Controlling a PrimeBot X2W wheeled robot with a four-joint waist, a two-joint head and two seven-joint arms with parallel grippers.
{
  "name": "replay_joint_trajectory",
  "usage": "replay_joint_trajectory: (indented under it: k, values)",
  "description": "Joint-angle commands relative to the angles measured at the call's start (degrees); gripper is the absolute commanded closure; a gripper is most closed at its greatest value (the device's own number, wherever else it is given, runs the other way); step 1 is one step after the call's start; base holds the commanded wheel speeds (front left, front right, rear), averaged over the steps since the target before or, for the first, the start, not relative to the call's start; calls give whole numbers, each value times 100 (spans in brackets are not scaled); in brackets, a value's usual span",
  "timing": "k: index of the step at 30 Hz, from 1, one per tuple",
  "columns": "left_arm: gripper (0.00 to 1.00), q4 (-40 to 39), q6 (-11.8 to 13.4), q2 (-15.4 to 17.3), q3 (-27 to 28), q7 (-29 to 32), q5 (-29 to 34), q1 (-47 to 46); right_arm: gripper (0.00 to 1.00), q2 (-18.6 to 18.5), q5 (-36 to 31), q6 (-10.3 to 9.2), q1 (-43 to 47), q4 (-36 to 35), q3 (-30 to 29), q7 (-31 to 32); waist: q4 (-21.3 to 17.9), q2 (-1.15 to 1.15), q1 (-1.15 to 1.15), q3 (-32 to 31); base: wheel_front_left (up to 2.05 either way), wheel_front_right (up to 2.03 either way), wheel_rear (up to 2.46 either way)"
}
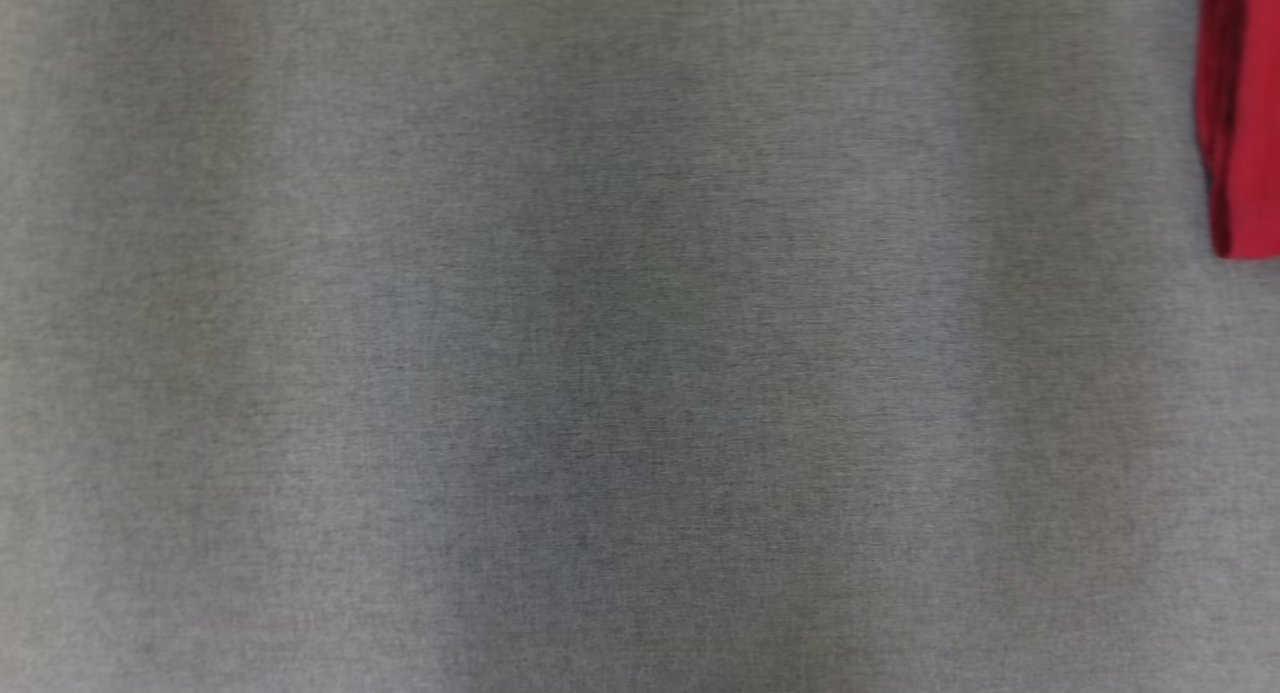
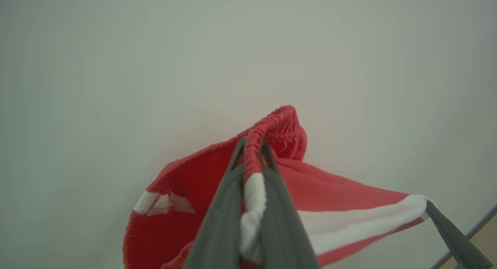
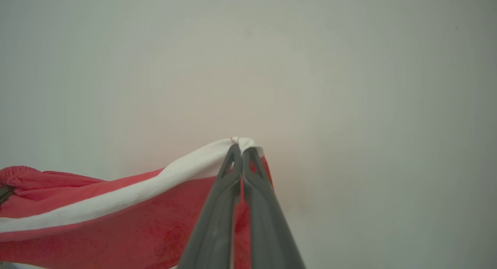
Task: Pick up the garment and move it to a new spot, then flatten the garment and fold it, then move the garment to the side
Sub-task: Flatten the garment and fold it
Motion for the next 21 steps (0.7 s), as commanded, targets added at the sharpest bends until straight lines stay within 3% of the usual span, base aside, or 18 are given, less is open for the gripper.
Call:
replay_joint_trajectory:
  k: [1, 6, 9, 16, 21]
  values:
    - [100, 122, -74, -51, 9, -90, -58, 276, 100, -23, -1, -15, 265, -106, 139, -56, 133, -2, -3, 58, 0, 0, 0]
    - [100, 223, -256, -133, -84, -278, -196, 1275, 100, -157, 394, -15, 1371, -791, 505, -218, 25, -2, -3, -232, 0, 0, 0]
    - [100, 39, -284, 0, -91, -411, -318, 2122, 100, -275, 704, -15, 2245, -1342, 745, -363, -96, -2, -3, -475, 0, 0, 0]
    - [100, -1132, -298, 370, -14, -888, -800, 4506, 100, -793, 1300, -15, 4424, -2629, 1132, -692, -181, -2, -3, -1161, 0, 0, 0]
    - [100, -2106, -221, 503, -52, -1235, -886, 6147, 100, -1105, 1348, -15, 5970, -3262, 1149, -857, -96, -2, -3, -1618, 0, 0, 0]
